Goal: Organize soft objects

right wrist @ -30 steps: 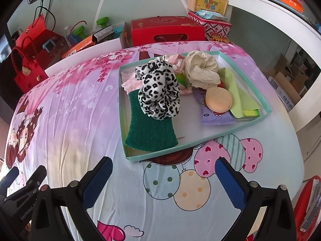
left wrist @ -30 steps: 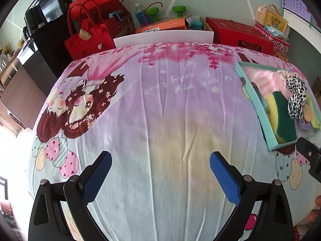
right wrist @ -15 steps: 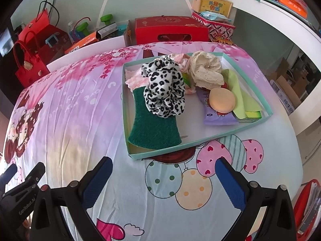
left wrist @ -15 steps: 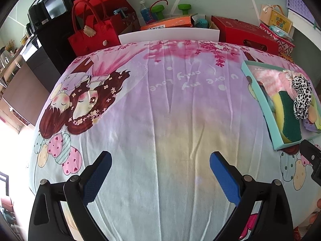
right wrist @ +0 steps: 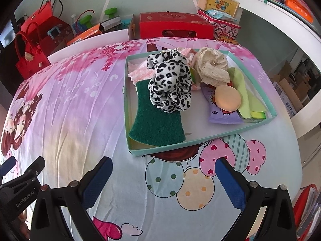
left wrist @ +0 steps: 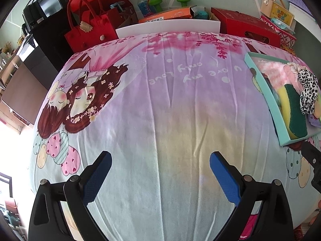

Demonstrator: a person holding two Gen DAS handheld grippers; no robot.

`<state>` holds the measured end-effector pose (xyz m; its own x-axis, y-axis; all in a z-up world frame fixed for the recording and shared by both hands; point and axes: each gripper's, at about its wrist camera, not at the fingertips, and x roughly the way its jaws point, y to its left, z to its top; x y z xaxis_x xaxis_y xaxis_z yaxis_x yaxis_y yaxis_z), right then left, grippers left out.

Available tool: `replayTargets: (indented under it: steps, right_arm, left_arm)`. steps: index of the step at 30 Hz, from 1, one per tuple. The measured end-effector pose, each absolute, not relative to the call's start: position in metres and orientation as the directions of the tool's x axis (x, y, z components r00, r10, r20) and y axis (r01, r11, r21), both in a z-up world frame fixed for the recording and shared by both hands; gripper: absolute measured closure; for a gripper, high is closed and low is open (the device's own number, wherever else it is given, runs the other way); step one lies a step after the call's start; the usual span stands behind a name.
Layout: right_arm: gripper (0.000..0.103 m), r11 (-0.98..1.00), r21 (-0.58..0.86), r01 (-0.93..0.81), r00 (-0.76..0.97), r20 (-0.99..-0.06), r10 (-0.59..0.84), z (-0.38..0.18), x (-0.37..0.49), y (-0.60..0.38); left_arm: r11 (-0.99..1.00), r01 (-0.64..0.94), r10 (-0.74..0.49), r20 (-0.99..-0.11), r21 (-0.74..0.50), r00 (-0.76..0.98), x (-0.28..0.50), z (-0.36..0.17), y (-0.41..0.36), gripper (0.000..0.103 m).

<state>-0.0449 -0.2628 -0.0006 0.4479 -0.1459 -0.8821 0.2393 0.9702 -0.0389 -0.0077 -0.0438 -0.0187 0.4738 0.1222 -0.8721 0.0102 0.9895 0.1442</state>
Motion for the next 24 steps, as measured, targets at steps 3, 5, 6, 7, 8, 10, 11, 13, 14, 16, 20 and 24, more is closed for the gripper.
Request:
replayTargets:
  steps: [3,5,6,7,8,10,11,13,14,16,20,24]
  right_arm:
    - [0.0,0.97,-0.037,0.239,0.449,-0.882,-0.144,-0.001,-0.0451,-0.2626]
    - [0.0,0.971,-0.035,0.238,0.448,-0.883,-0.142,-0.0012,-0.0452,-0.2627]
    - [0.0,0.971,-0.035,0.238,0.448,-0.883,-0.141,-0.0013,-0.0454,-0.2629]
    - [0.0,0.971,-0.034,0.238,0.448,-0.883,-0.141,-0.0014,-0.0455,-0.2631]
    - [0.0,0.971,-0.034,0.239,0.448,-0.883,-0.141,-0.0015,-0.0454,-0.2632]
    - [0.0,0.971,-0.035,0.238,0.447,-0.883,-0.141,-0.0018,-0.0452,-0.2636]
    - [0.0,0.97,-0.035,0.239,0.446,-0.884,-0.142,-0.0018,-0.0455,-0.264]
    - [0.0,0.97,-0.035,0.24,0.446,-0.884,-0.142,-0.0022,-0.0459,-0.2647]
    - [0.0,0.97,-0.035,0.241,0.445,-0.884,-0.142,-0.0025,-0.0462,-0.2651]
    - [0.0,0.97,-0.035,0.242,0.443,-0.885,-0.142,-0.0032,-0.0464,-0.2656]
    - [0.0,0.97,-0.037,0.241,0.439,-0.887,-0.143,-0.0039,-0.0463,-0.2652]
    - [0.0,0.97,-0.038,0.242,0.438,-0.888,-0.144,-0.0041,-0.0461,-0.2649]
  left_arm:
    - [0.989,0.007,0.126,-0.874,0.146,0.469,-0.0073,-0.0201,-0.0429,0.005]
    - [0.989,0.006,0.126,-0.876,0.145,0.465,-0.0069,-0.021,-0.0427,0.005]
    - [0.989,0.006,0.128,-0.876,0.147,0.464,-0.007,-0.0214,-0.0428,0.005]
    - [0.989,0.005,0.13,-0.876,0.15,0.464,-0.0072,-0.0215,-0.0433,0.005]
    - [0.988,0.005,0.133,-0.876,0.153,0.464,-0.0073,-0.0217,-0.0438,0.005]
    - [0.988,0.007,0.135,-0.874,0.156,0.466,-0.0078,-0.0214,-0.0445,0.005]
    - [0.988,0.008,0.134,-0.874,0.156,0.467,-0.008,-0.0212,-0.0447,0.005]
    - [0.988,0.01,0.129,-0.875,0.151,0.468,-0.0083,-0.0209,-0.0454,0.005]
    - [0.989,0.011,0.127,-0.875,0.149,0.467,-0.008,-0.021,-0.0454,0.005]
    - [0.989,0.014,0.124,-0.876,0.147,0.466,-0.0081,-0.0212,-0.0461,0.005]
    - [0.989,0.013,0.125,-0.878,0.147,0.462,-0.0077,-0.0218,-0.0462,0.005]
    - [0.99,0.008,0.123,-0.879,0.143,0.461,-0.0073,-0.0215,-0.0452,0.005]
